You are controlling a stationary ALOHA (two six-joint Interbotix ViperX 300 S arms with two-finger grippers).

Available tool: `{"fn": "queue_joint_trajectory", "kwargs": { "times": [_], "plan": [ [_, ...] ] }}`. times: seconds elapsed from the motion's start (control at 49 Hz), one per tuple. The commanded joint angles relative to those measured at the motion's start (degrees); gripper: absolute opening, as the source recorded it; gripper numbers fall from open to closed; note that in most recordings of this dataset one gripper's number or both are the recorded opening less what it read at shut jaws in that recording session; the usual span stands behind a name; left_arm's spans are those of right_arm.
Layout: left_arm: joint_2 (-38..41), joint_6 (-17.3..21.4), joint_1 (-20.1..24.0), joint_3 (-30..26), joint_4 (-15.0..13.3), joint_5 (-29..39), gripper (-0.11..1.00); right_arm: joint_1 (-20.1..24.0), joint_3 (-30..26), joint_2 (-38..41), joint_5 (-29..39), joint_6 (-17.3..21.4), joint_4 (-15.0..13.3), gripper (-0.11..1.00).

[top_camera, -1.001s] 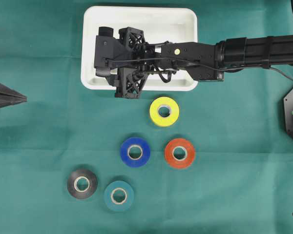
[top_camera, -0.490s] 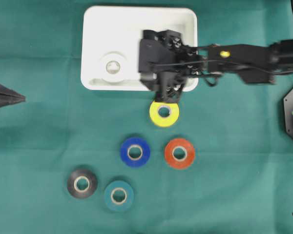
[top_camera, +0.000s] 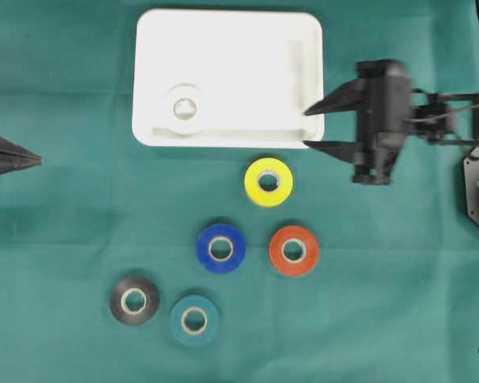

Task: Put the tape into the white case with the right arm.
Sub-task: 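Withdraw the right gripper to the right side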

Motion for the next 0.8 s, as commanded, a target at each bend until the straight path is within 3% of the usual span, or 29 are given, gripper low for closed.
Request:
{"fn": "queue_joint_trajectory", "kwargs": {
  "times": [0.0, 0.143, 0.776],
  "plan": [
    [0.35, 0.0, 0.0, -0.7, 0.0, -0.26, 0.0, -0.18, 2.99, -4.48, -2.2, 0.26, 1.49, 0.19],
    [0.35, 0.0, -0.09, -0.7, 0.0, -0.26, 0.0, -0.18, 7.03, -9.76, -0.79, 1.14, 3.16, 0.19],
    [0.44, 0.09, -0.09, -0.79, 0.0, -0.26, 0.0, -0.18, 17.4, -28.39, 9.76, 4.75, 3.16, 0.26]
  ]
}}
